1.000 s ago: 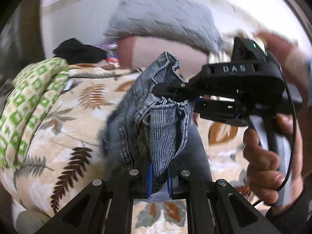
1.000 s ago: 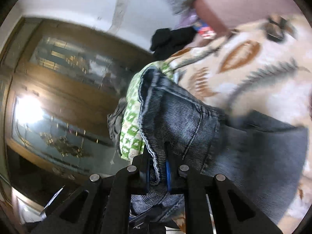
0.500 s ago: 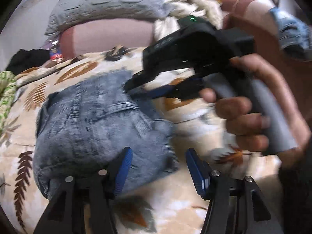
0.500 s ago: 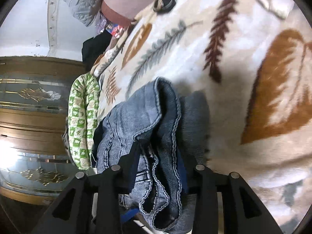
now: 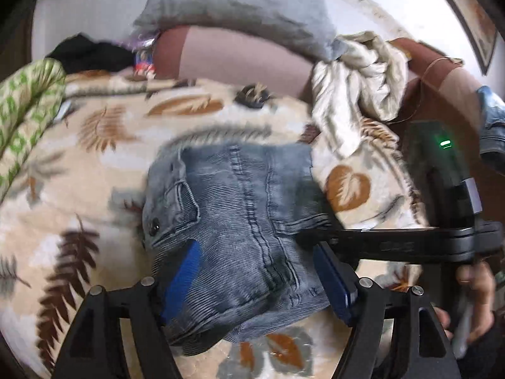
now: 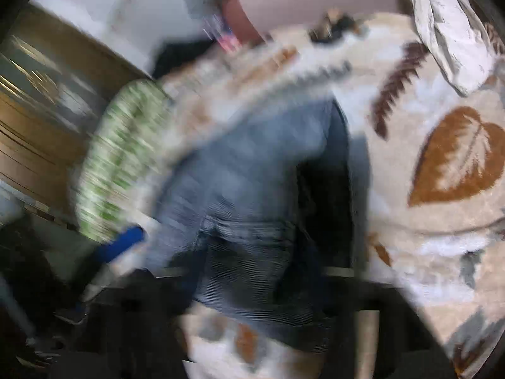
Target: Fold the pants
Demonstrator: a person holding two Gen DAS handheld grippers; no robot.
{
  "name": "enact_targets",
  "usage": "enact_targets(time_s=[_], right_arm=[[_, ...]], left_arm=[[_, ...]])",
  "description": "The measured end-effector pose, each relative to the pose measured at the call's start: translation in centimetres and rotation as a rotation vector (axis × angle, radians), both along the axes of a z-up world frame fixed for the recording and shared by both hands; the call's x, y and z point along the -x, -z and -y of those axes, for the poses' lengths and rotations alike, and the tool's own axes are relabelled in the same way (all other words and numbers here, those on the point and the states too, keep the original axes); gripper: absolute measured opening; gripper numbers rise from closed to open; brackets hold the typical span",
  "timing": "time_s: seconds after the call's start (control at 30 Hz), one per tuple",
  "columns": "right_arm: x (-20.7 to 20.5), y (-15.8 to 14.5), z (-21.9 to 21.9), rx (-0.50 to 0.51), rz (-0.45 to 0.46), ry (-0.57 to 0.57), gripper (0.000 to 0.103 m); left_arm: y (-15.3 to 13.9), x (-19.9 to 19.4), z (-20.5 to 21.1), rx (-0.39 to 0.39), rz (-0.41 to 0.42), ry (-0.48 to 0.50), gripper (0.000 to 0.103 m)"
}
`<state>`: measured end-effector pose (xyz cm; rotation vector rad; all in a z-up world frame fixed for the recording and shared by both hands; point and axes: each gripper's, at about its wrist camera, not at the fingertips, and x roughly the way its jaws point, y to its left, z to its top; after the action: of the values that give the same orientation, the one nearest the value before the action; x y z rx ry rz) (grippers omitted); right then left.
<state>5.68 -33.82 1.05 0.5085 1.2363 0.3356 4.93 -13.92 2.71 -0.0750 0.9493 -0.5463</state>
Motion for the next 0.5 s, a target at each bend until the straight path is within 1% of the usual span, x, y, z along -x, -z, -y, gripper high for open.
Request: enact_targets(time_s=[0.03,0.1,0.13,0.17,0.2,0.23,0.27,0.3,0.33,0.37,0.43,0.47,0.5], right_arm=[[0.3,-0.1,0.2,0.0,0.0,0.005,0.011],[1.5,-1.9,1.1,-0.004,0.043,0.033,0.011],[2.3,-2.7,1.5,0.007,0.064,0.044,0.011],[2.8,-2.7,1.7,0.05,0.06,0.065,0.006],[2.7,-1.8,1.5,0.053,0.029,0.066,0.006],[2.2,-0.1,1.1,0.041,-0.03,0.053,0.006],[1.6,2.4,0.3,0.053,-0.112,0.031,0.005],[1.3,3.1,-0.1,0.075,-0.132,0.027,0.005],[1.1,3.0,-0.4,0.095,-0.121,0.026,0.006],[1.1,2.2,-0.5,0.091,-0.089,0.021,0.007],[1.3,1.3,0.3,0.053,-0.066,0.047,0.008],[1.7,0.8,0.9,0.034,-0.053,0.054,0.014],[2.2,0.0,1.5,0.015,-0.028,0.056,0.02]], left_arm=[[-0.1,0.5,0.2,-0.011,0.016,0.006,0.076],[-0.3,0.9,0.2,-0.01,0.034,0.032,0.076],[-0.5,1.1,0.4,-0.013,0.033,0.042,0.076],[-0.1,1.0,0.8,-0.035,0.029,0.046,0.077],[0.6,0.7,1.1,-0.074,0.029,0.044,0.077],[1.4,0.7,1.7,-0.12,0.031,0.052,0.077],[1.8,0.6,2.2,-0.144,0.029,0.065,0.078],[2.1,0.9,2.7,-0.181,0.051,0.072,0.078],[2.1,1.5,3.0,-0.229,0.094,0.075,0.078],[2.0,1.8,3.0,-0.245,0.109,0.085,0.078],[1.1,2.0,1.9,-0.19,0.09,0.093,0.078],[0.1,2.0,0.8,-0.13,0.057,0.086,0.078],[-1.1,1.9,-0.9,-0.025,0.016,0.077,0.078]])
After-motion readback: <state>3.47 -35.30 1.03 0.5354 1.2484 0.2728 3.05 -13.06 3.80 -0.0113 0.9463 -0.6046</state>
